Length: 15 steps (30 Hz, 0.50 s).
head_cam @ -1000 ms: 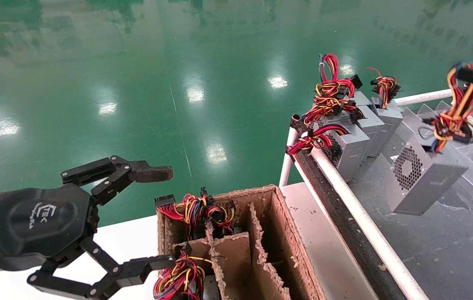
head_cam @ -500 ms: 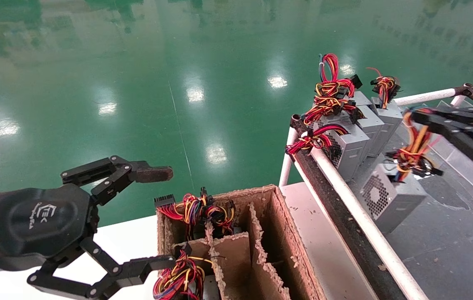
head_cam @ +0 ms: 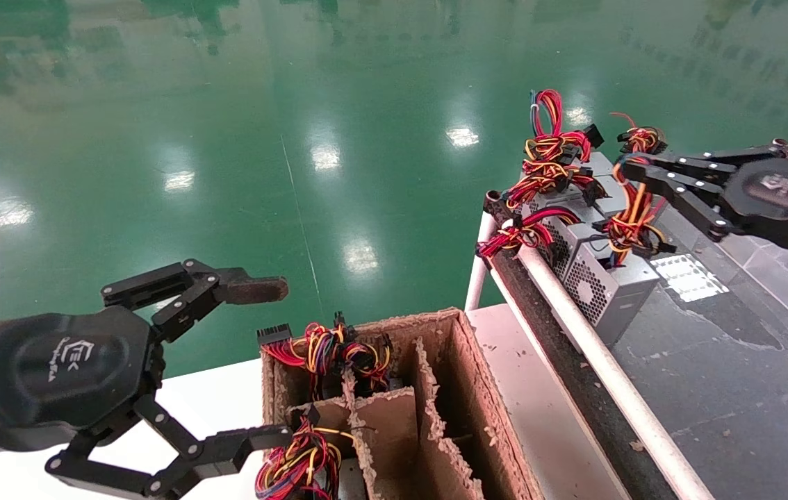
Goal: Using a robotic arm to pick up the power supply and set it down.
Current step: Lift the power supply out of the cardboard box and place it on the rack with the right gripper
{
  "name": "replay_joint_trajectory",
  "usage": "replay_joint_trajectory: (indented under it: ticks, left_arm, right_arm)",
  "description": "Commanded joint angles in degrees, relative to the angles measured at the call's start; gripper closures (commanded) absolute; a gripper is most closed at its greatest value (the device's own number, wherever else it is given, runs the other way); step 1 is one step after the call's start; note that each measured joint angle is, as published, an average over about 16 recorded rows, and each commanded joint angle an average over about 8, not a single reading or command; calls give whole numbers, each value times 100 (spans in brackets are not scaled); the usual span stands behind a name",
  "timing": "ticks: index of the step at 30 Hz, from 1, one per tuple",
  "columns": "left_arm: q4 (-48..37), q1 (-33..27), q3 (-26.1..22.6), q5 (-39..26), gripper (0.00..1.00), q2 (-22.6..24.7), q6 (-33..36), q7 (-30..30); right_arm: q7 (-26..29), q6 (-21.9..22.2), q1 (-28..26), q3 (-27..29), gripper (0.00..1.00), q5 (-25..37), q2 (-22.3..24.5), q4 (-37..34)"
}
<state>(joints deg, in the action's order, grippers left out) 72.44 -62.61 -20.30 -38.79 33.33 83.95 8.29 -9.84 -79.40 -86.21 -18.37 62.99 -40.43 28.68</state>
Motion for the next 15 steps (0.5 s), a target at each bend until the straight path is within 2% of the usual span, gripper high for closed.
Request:
replay_joint_trajectory:
  ticks: [1, 7, 8, 15]
  left_arm:
    - [0, 0, 0, 0, 0, 0, 0, 0]
    - [0, 0, -1, 0, 0, 0, 0, 0]
    - [0, 0, -1, 0, 0, 0, 0, 0]
    - [0, 0, -1, 1, 0, 0, 0, 0]
  right_arm:
    - [-66, -3, -115, -50, 83, 76, -96, -134]
    - [-234, -112, -371, -146, 8, 219, -226, -504]
    - [-259, -135, -403, -156, 0, 234, -236, -560]
    - [-438, -265, -547, -205, 0, 307, -266, -866]
